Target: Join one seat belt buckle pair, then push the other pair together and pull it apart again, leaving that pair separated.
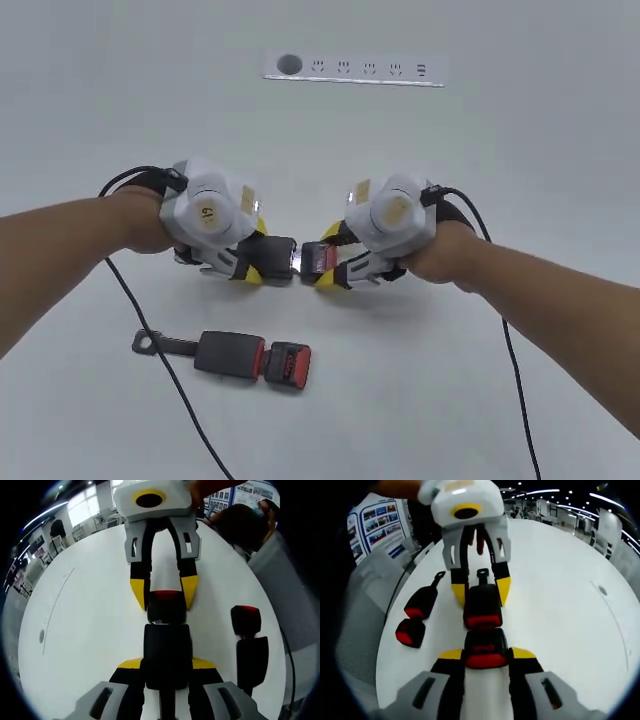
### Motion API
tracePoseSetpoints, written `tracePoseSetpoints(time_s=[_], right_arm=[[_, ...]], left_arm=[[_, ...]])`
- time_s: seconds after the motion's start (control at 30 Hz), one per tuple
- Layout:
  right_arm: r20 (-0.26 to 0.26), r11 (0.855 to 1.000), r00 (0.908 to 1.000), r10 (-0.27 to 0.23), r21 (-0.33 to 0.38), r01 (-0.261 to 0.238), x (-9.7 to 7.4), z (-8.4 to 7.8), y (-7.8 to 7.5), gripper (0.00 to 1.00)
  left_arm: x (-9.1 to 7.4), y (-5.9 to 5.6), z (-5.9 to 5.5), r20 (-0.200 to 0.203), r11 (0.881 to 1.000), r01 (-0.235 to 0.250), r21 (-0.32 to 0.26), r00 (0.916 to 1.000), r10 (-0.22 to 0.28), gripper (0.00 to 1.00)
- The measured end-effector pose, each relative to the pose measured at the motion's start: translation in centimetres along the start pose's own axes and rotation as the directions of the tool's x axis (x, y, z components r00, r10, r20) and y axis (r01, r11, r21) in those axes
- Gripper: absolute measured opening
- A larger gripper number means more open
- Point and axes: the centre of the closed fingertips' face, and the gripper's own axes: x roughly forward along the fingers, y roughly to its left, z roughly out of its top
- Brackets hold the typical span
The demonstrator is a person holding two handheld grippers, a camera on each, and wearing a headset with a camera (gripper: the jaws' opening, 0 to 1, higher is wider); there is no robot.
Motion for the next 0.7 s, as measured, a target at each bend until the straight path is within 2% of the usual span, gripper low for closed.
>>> tracePoseSetpoints(time_s=[0.7], right_arm=[[-0.021,1.0,0.9998,-0.003,-0.001,0.003,0.15,0.13,-0.05,0.33]], left_arm=[[-0.1,-0.09,0.02,-0.003,1.0,0.006,0.001,1.0,-0.006,0.34]])
